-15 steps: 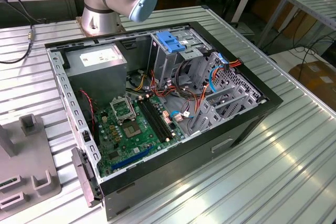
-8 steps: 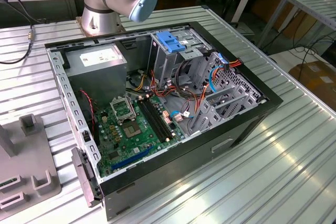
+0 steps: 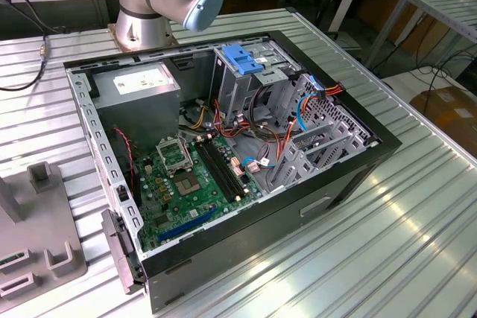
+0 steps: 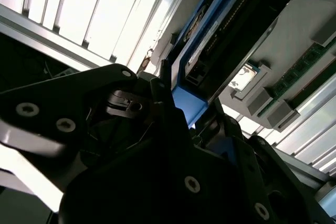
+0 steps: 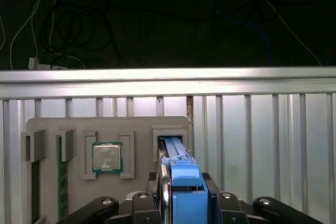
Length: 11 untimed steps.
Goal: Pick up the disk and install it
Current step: 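Pick up the disk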
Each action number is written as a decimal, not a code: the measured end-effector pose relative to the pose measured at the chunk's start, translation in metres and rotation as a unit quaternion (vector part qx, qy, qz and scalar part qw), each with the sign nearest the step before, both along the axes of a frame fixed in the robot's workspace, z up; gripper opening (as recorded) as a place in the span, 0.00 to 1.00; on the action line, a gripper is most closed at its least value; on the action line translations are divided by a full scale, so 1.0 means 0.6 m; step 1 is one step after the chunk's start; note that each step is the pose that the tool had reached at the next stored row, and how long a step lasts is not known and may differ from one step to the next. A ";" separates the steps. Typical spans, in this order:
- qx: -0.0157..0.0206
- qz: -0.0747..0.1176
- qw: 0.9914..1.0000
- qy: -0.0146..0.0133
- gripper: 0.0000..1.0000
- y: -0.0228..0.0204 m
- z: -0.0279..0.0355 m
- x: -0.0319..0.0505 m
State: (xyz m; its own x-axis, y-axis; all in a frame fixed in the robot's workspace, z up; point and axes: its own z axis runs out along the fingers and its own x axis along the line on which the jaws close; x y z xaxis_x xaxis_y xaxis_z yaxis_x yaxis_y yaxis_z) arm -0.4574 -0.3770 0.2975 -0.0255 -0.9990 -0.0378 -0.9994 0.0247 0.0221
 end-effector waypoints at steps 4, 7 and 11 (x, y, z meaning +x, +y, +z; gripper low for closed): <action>0.000 0.000 1.000 0.000 0.44 0.0011 0.000 0.000; 0.000 0.000 1.000 0.000 0.44 0.0011 0.000 0.000; 0.000 0.000 1.000 0.000 0.44 -0.0007 -0.001 0.000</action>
State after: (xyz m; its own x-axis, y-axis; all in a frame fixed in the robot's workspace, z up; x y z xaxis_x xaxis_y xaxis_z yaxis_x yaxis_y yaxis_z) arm -0.4574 -0.3775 0.2970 -0.0255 -0.9990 -0.0378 -0.9995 0.0247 0.0219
